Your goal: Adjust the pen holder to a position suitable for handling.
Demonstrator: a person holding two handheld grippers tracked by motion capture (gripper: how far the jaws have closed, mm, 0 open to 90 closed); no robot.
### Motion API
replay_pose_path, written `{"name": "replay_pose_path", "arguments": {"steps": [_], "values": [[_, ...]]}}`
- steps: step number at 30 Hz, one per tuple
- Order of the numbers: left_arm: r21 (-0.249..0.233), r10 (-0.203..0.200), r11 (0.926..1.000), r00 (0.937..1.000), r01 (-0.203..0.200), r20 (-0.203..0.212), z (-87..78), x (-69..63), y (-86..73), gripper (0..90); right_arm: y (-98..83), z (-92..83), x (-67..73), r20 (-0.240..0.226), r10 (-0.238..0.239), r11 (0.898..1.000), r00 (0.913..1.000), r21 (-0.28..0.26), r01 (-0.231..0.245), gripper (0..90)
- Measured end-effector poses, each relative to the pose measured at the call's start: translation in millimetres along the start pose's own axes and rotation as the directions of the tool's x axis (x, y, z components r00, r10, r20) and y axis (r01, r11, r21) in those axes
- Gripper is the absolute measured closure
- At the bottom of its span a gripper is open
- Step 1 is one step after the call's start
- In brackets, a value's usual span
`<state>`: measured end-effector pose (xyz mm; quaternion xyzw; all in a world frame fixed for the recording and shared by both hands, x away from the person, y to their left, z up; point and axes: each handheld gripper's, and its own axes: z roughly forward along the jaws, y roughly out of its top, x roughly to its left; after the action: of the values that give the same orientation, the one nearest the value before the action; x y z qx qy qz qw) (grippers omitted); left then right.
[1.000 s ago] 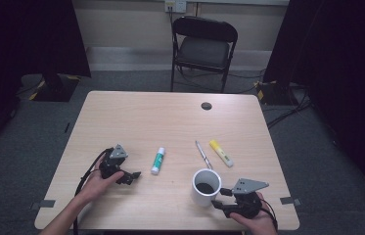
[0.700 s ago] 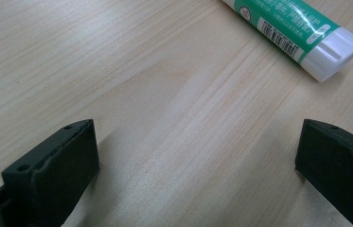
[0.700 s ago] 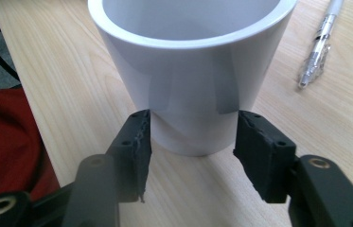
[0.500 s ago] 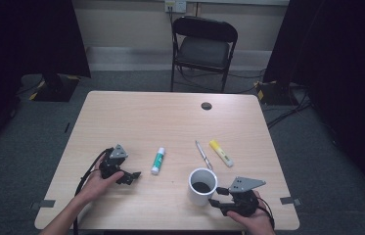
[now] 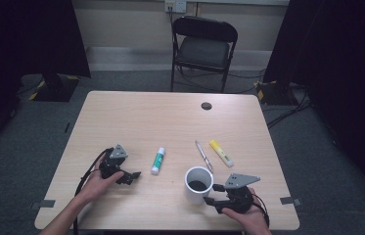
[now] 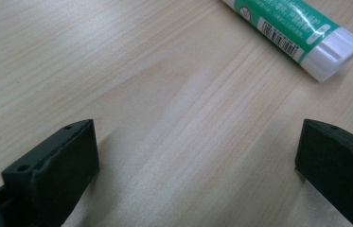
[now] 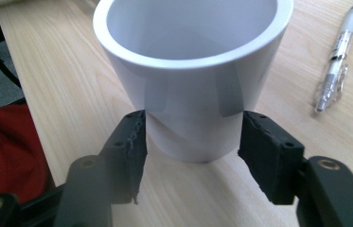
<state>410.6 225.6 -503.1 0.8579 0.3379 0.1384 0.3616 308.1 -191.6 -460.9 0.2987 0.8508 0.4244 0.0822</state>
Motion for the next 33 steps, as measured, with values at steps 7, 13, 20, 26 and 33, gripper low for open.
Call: {"name": "replay_pose_path", "arguments": {"steps": [7,13,20,26,33], "values": [[0.0,0.0,1.0,1.0,0.0,-0.001,0.0,0.0,0.0,0.0,10.4,8.9,-1.0,-0.005,-0.016,1.0,0.9999,0.007,0.016,41.8],[0.0,-0.007,1.0,1.0,0.007,0.003,0.2,-0.4,-0.2,0.0,27.8,18.8,-3.2,-0.021,-0.044,0.999,0.9988,0.01,0.045,38.7],[0.0,-0.005,1.0,1.0,0.005,0.002,0.1,-0.3,-0.1,0.0,32.8,27.8,-2.2,-0.026,-0.047,0.999,0.9985,-0.009,0.047,39.0],[0.0,0.0,1.0,1.0,0.0,-0.001,0.0,0.0,0.0,0.0,31.9,33.0,-1.7,-0.029,-0.051,0.998,0.9983,-0.03,0.05,46.7],[0.0,0.0,1.0,1.0,0.0,-0.001,0.0,0.0,0.0,0.0,33.2,36.8,0.3,-0.03,-0.05,0.998,0.9983,-0.033,0.049,46.8]]}}
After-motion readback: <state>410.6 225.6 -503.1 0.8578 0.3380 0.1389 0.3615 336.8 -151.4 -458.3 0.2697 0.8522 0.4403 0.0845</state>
